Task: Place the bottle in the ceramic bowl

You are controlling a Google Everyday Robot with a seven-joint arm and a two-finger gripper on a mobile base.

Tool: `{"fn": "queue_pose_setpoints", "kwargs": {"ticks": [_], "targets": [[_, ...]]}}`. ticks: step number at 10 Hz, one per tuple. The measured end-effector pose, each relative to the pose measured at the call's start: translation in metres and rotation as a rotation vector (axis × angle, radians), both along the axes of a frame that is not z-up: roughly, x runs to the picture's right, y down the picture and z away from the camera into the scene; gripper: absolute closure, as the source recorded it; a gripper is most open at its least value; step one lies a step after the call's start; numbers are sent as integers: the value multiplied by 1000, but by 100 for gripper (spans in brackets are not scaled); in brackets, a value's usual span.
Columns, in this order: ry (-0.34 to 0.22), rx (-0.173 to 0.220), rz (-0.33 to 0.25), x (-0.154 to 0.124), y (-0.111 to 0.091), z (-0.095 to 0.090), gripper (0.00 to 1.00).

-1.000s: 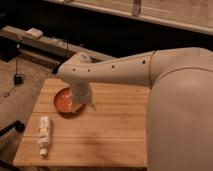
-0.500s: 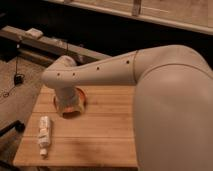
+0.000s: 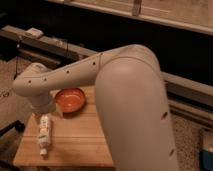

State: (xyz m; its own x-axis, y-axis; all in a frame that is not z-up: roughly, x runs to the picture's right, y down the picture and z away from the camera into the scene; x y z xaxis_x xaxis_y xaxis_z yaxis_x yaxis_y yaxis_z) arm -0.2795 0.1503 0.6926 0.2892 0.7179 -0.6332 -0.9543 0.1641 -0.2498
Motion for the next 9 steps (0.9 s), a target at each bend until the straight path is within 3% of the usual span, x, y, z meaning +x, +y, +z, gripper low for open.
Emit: {"fn": "queue_pose_setpoints", "kwargs": {"ticks": [2, 5, 9], "targets": [[-20, -14, -30, -21, 9, 19, 35], [-30, -53, -49, -31, 27, 50, 35], [-51, -100, -58, -47, 44, 61, 35]]}}
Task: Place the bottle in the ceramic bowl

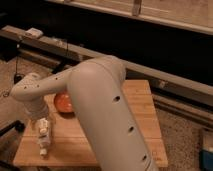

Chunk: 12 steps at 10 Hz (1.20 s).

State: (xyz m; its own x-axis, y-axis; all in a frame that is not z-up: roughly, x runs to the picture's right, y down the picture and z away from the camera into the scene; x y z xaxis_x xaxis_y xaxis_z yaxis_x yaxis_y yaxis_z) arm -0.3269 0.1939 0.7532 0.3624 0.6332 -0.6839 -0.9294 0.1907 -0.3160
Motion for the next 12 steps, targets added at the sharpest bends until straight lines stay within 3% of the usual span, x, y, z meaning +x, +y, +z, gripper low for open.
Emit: {"fn": "queue_pose_setpoints", "kwargs": {"ticks": [2, 9, 10, 12], "targets": [[0, -9, -9, -6, 6, 3, 35], [31, -16, -75, -25, 29, 38, 35], [35, -18, -83, -26, 32, 42, 37], [38, -24, -98, -27, 36, 48, 54]]}}
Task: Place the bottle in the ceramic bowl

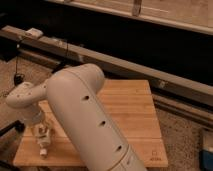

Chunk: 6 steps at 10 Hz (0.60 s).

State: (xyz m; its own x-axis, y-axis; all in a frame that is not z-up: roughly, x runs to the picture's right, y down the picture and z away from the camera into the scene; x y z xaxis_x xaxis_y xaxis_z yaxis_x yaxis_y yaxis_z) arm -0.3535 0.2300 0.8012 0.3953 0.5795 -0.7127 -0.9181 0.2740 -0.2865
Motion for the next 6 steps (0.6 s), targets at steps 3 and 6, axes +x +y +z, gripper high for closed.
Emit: {"fn": "queue_pose_setpoints", "kwargs": {"ticks": [3, 6], "targets": [[-25, -12, 19, 3, -8, -9, 87], [-68, 6, 72, 10, -46, -35, 100]]}}
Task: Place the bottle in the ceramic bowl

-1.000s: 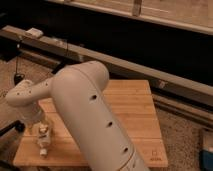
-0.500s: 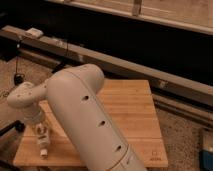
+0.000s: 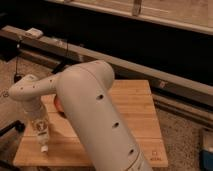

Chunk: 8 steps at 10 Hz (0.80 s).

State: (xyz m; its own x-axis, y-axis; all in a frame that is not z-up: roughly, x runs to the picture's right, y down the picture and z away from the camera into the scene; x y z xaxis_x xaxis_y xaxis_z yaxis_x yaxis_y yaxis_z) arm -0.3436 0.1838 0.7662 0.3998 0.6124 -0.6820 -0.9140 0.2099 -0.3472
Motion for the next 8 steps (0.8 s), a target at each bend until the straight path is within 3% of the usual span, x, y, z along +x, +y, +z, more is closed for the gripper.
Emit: {"fn": "queue_pose_setpoints", "kwargs": {"ticks": [1, 3, 8], "targets": [[-11, 9, 17, 6, -19, -10, 100], [-10, 21, 37, 23, -51, -12, 100], [91, 43, 58, 82, -121, 42, 100]]}}
